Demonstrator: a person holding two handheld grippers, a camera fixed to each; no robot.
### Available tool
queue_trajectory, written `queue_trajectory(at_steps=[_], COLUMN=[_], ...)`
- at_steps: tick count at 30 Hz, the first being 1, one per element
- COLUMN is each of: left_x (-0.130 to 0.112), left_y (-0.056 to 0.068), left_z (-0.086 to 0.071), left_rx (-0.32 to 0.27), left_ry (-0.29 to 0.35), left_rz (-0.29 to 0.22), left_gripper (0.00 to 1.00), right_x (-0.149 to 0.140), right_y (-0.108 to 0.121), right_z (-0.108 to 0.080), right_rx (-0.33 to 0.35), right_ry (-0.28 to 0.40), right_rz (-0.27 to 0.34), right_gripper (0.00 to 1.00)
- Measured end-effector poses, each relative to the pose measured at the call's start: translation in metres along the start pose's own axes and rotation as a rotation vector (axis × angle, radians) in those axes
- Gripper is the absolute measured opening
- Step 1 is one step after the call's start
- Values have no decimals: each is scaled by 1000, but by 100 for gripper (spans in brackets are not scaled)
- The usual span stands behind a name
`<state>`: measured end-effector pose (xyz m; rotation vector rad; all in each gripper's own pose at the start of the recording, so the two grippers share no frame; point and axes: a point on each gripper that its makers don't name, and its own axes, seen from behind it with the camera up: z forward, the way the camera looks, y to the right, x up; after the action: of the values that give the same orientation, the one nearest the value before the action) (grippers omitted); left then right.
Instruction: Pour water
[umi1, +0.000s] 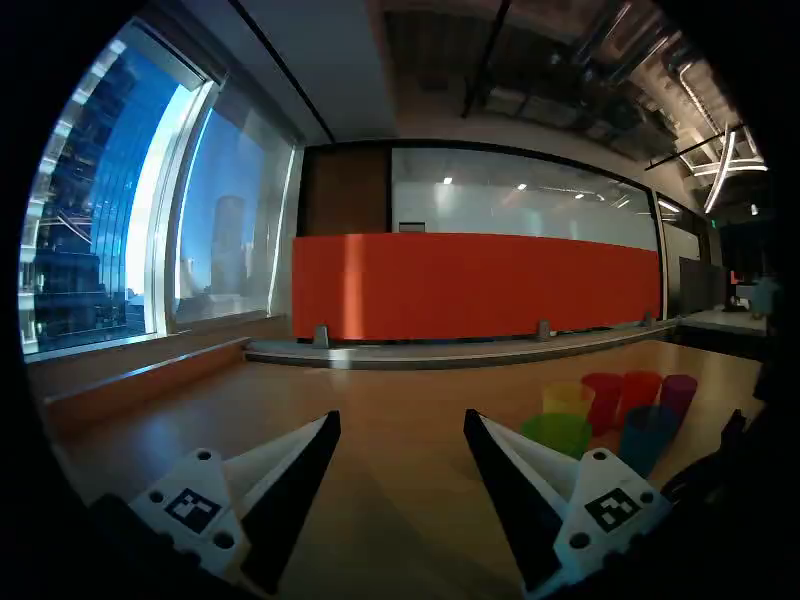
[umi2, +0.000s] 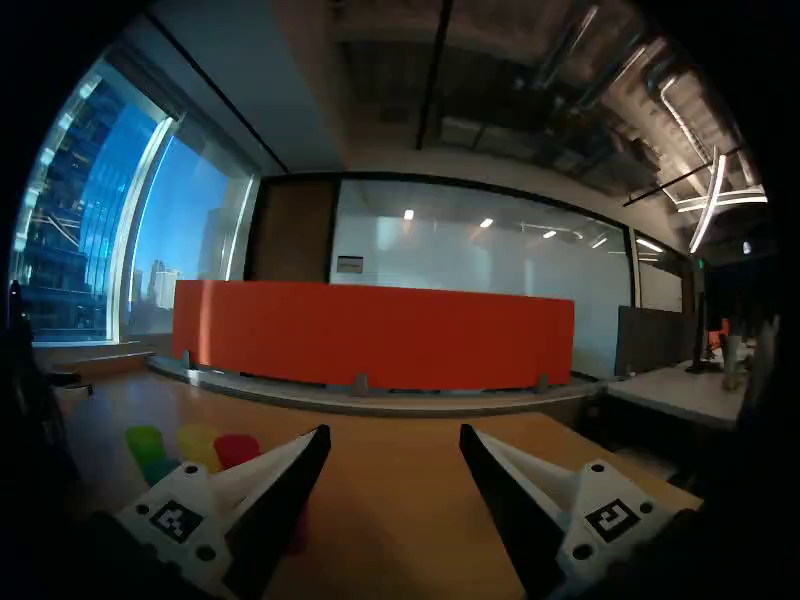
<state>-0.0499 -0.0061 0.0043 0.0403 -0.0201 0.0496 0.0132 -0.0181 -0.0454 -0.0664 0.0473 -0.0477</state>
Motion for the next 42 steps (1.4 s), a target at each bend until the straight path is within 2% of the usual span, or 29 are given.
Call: queue_trajectory(at_steps=[9,15,27,42], left_x=[0,0,0,-1], left_y=[0,0,0,0], left_z=[0,0,0,0], left_rx=[0,0,0,0], left_ry=[0,0,0,0], left_rz=[0,0,0,0], left_gripper=[92,92,92,92], right_x=[-9,-18,-56,-74], right_y=[-4,-7,4,9], right_z=[17,21,27,28], right_rx=[9,29,27,18], right_ry=[38,51,11,-30], right_rz=[-9,13,45,55], right_gripper=[100,100,100,100])
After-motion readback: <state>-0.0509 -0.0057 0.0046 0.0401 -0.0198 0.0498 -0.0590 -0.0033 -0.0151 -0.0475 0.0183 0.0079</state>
